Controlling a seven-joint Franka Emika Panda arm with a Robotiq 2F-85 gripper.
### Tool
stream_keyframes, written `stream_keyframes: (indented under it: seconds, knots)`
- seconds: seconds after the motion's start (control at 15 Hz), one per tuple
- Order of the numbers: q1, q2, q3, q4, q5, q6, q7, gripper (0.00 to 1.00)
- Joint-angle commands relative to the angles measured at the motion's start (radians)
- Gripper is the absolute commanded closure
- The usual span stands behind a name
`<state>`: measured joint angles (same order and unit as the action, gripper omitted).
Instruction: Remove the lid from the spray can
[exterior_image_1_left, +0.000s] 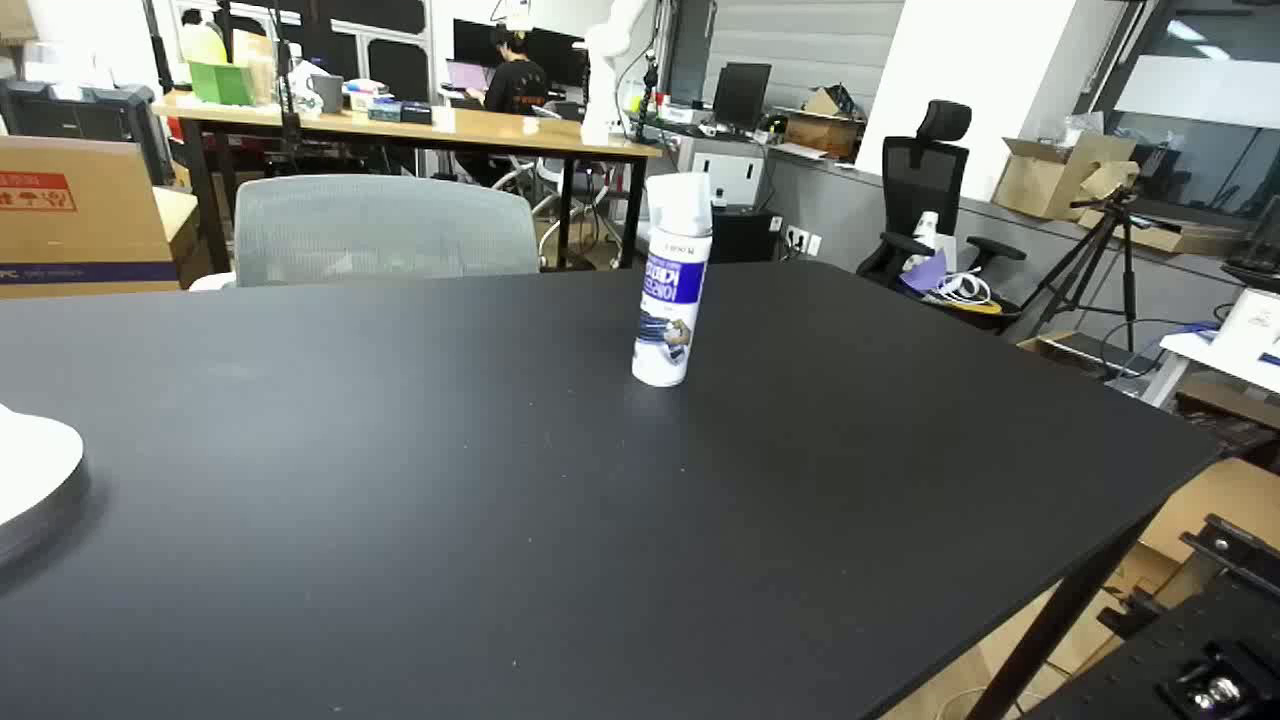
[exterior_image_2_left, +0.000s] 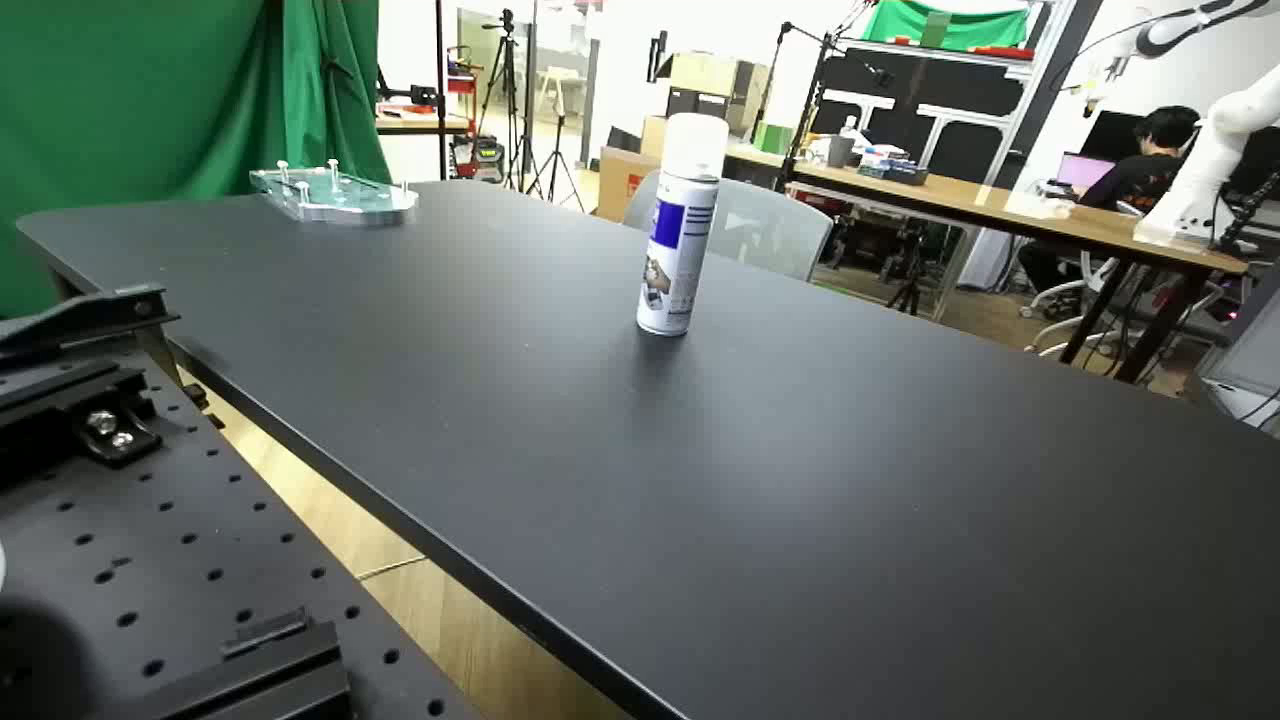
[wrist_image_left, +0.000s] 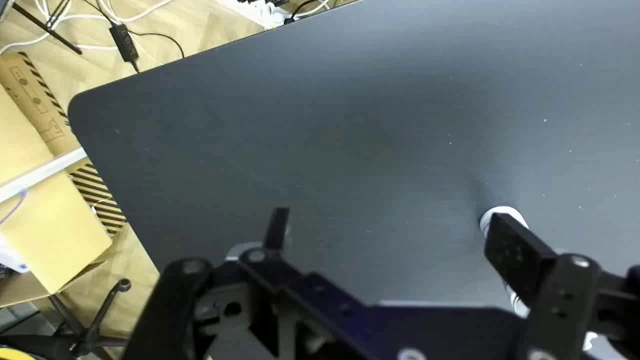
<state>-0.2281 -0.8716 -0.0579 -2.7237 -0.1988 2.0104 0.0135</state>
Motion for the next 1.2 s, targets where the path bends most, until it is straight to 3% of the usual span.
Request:
stream_keyframes:
  seconds: [0.0, 0.8, 1.13]
  knots:
    - [0.013, 0.000, -0.010, 0.003, -0.009, -0.005, 0.009, 0.00]
    - [0.013, 0.000, -0.010, 0.003, -0.009, -0.005, 0.009, 0.00]
    - [0.037, 0.146, -0.002, 0.031, -0.028, 0.184, -0.005, 0.00]
